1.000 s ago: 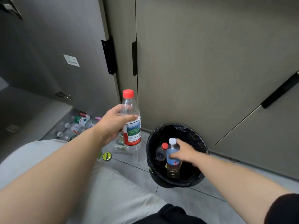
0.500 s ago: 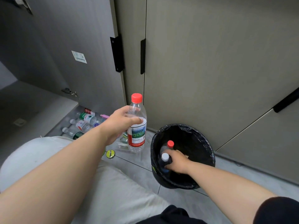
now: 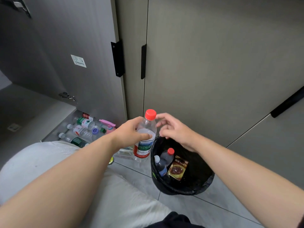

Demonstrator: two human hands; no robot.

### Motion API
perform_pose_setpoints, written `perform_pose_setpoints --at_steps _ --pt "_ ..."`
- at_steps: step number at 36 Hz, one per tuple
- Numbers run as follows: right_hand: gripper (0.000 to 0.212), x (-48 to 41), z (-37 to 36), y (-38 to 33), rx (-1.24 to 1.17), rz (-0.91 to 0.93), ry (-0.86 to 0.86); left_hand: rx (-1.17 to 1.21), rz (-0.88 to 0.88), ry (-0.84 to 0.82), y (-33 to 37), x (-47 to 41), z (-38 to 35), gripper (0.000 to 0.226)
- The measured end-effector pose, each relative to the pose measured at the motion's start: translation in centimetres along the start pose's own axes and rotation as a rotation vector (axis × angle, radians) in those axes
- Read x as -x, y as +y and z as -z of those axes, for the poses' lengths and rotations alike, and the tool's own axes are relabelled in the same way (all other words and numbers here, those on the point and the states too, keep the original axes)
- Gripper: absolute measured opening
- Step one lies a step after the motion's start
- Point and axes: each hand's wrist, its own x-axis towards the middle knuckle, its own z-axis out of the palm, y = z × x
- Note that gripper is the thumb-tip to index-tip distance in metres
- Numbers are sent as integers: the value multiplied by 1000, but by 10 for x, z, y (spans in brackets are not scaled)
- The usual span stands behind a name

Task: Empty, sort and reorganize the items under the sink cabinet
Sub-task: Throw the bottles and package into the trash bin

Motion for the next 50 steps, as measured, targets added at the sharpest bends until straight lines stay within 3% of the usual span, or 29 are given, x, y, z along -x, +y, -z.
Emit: perform_pose_setpoints --at_steps 2,7,12,15,19,22,30,35,38,41,44,50 --pt "42 -1 1 -21 94 98 -64 -63 -37 -15 4 1 -2 39" --pt "25 -8 1 -39 279 220 38 -24 -95 -54 10 4 -6 49" --pt "18 -3 37 -55 293 183 168 42 -58 16 13 2 -4 63" --pt "26 1 61 -45 501 88 184 -19 -32 77 10 1 -4 50" --pt "32 12 61 -6 807 -118 57 -93 -39 157 3 -2 -5 21" --pt "36 21 44 35 865 -214 -2 -133 -32 159 1 -2 -3 12" --pt "25 40 4 117 848 -435 -136 -224 -22 143 -6 -1 2 7" --pt "15 35 -3 121 869 -546 -312 -207 -7 167 -9 -2 13 4" --pt "24 17 1 100 910 -576 -403 -214 74 129 -3 0 41 11" --pt "30 -10 2 57 975 -490 -399 -293 157 98 1 10 90 16" --pt "23 -42 -9 6 1022 -305 -382 -292 198 208 -8 25 142 14" --pt "9 -116 -70 -64 745 -31 -322 -141 382 487 -89 57 217 12"
